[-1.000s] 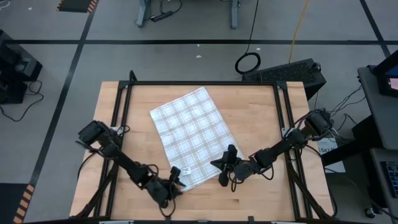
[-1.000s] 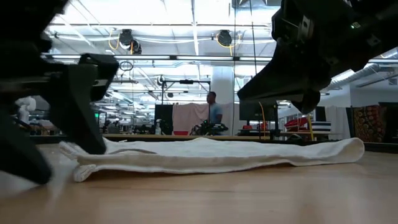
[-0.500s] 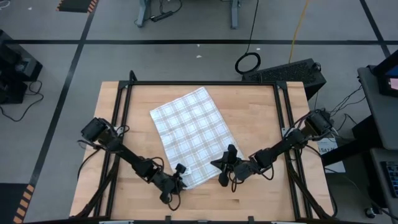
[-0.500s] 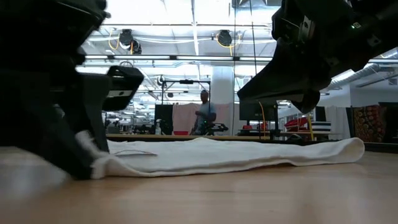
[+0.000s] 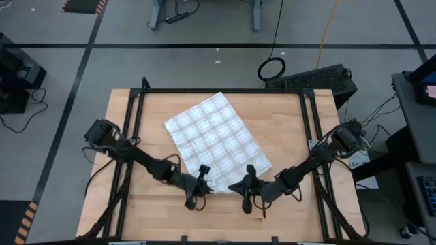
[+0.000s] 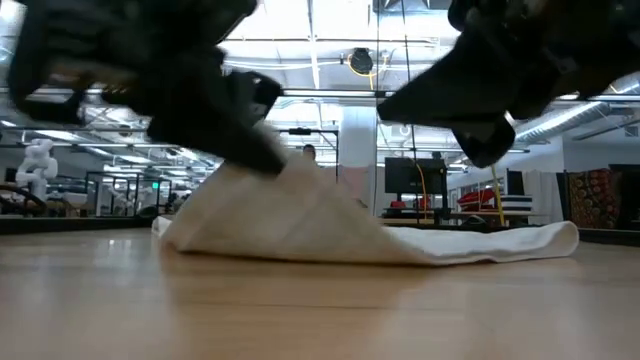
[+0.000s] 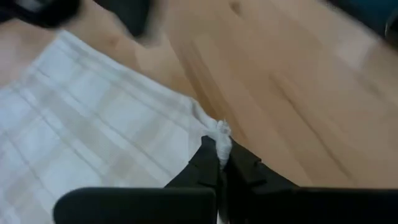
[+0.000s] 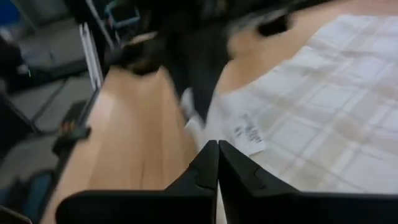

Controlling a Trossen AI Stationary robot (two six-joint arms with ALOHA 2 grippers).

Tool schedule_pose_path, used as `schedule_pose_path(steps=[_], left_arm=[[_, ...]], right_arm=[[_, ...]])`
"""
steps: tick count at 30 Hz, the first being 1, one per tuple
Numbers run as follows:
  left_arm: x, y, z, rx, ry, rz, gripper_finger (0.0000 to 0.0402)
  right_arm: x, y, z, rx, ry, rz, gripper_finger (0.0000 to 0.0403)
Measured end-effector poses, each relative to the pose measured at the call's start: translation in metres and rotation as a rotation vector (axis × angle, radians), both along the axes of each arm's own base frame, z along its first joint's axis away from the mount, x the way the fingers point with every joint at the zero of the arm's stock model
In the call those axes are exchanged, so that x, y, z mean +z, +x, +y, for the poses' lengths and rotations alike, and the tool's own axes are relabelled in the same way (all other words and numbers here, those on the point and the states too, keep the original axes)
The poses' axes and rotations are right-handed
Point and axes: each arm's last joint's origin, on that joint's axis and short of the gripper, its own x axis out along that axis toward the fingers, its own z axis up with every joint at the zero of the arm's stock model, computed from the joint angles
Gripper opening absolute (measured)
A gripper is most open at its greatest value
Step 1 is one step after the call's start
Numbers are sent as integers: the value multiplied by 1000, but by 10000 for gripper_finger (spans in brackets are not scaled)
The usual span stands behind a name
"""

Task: Roll towel
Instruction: Roll the white kitchen towel

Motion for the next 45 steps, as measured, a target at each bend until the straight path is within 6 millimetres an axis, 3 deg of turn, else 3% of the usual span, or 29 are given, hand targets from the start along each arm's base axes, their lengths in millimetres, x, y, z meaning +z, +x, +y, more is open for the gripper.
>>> schedule_pose_path(steps=[4, 8, 14, 18, 22, 31, 38, 45], left_arm=[[5, 8, 20, -13, -95, 21, 6], [3, 11, 30, -53, -150, 45, 6], [2, 11, 32, -85, -175, 67, 6], [2, 10, 31, -101, -183, 79, 6], [1, 10, 31, -102, -183, 85, 6], [1, 9, 30, -140, -205, 99, 6], [2, 10, 30, -131, -221, 88, 27], [4, 11, 29, -46, -268, 87, 96]], right_arm=[[-4, 11, 14, 54, -94, 55, 35], [-9, 29, 25, 33, -245, 154, 104], [-9, 56, 38, -58, -498, 258, 204], [-11, 68, 44, -26, -594, 291, 223], [-16, 74, 46, -12, -630, 307, 199], [-16, 78, 43, -10, -649, 312, 83], [-17, 83, 37, 49, -565, 317, 11], [-17, 83, 37, 34, -549, 314, 4]])
